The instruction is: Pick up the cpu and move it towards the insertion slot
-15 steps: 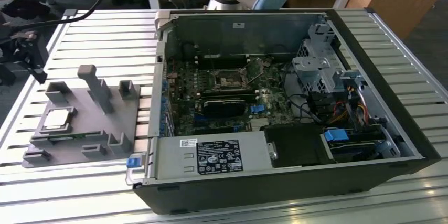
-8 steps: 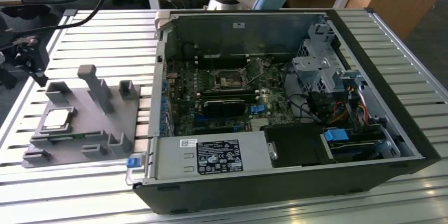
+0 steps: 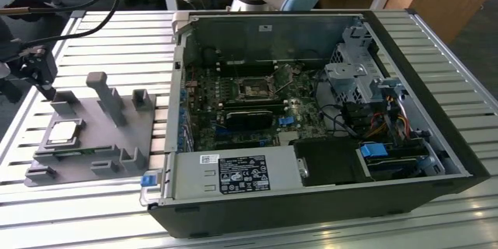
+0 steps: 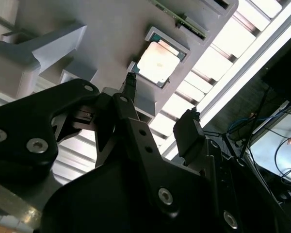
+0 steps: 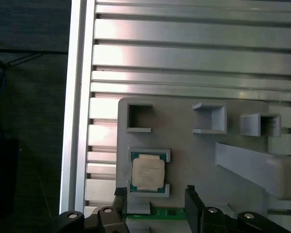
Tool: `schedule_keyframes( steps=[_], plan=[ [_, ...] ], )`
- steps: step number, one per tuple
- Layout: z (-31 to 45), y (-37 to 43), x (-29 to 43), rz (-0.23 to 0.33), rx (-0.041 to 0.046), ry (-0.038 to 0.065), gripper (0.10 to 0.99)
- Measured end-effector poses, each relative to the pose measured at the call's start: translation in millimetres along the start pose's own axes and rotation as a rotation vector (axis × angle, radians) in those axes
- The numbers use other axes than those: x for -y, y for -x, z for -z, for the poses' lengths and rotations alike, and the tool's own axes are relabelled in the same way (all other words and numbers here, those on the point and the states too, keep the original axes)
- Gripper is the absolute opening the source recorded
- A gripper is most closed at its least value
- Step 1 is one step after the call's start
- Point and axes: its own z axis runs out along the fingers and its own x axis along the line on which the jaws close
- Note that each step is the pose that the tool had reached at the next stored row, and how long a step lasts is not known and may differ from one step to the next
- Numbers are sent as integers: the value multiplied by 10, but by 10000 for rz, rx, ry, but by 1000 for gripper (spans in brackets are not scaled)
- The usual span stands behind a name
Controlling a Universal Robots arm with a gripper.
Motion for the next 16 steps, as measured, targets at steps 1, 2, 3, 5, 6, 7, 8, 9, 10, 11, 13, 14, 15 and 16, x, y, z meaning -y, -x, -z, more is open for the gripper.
schedule_keyframes(
  steps=[1,2,3,5,6,7,8,9,10,11,13,14,15,16],
  plan=[
    [-12,0,0,-1,-7,1,588],
    [-25,0,1,-1,-15,1,588],
    [-41,0,2,0,-17,1,588],
    [-79,-3,4,2,-17,1,588],
    [-96,-3,5,3,-20,0,588],
    [-115,-4,5,3,-29,-1,588],
    [-133,-4,6,4,-41,-1,588],
    [-151,-4,6,10,-52,-1,588],
    [-169,-5,7,31,-61,-2,588],
    [-187,-5,8,62,-66,-1,588],
    [-218,-4,11,101,-73,-2,588],
    [-231,-4,12,115,-73,-2,588],
    [-243,-4,12,127,-74,-2,588],
    [-256,-4,13,136,-73,-1,588]
  ],
)
